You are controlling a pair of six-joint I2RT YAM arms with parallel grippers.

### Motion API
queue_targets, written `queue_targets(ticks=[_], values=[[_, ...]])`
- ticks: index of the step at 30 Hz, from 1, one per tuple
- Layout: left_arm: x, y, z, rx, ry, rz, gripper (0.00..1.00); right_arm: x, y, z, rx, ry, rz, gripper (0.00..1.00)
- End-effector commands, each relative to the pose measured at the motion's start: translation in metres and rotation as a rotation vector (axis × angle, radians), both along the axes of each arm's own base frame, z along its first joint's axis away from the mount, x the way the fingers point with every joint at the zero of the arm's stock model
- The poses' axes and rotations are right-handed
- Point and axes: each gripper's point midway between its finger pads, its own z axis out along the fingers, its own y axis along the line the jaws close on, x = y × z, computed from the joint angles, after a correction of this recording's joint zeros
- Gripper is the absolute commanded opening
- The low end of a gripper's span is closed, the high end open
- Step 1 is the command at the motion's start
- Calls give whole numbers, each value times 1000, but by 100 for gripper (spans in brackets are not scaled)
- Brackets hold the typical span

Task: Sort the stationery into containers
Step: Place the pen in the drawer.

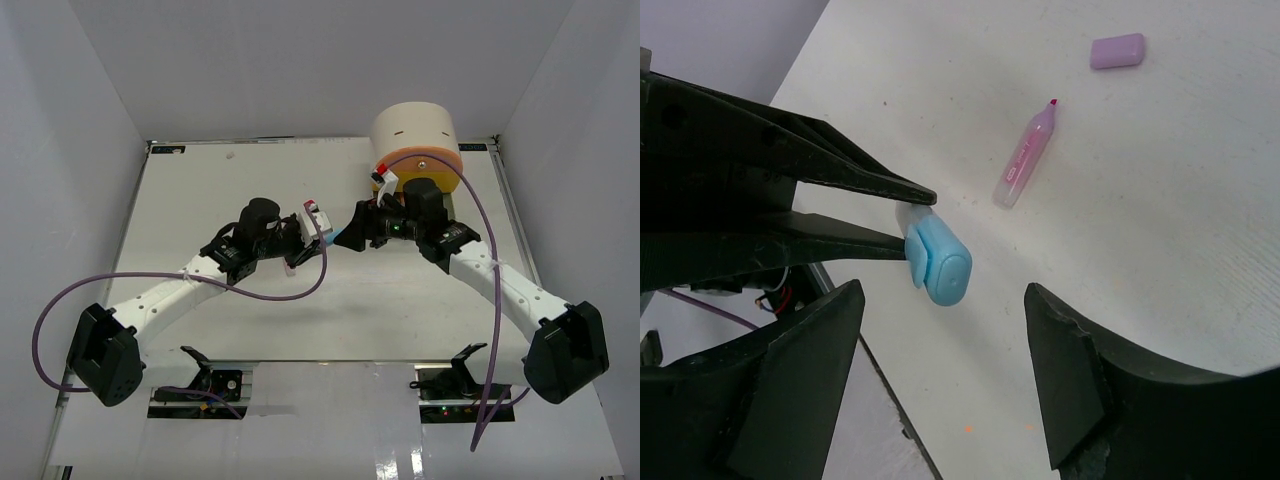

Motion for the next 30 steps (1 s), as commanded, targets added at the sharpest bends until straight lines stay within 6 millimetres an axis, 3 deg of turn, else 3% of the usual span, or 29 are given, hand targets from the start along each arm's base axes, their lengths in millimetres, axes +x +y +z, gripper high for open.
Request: queue_targets(ticks=[1,19,27,30], values=[[-4,-3,19,-44,-67,-34,0,4,15,23,58,-39,31,71],[-11,-6,13,-53,-60,-69,0,8,29,21,91,-26,57,44],[-10,-4,12,-58,-62,-51,3,6,28,16,82,-12,50,12],[-6,-2,11,-56,-67,-22,13,6,25,13,73,-10,36,8]])
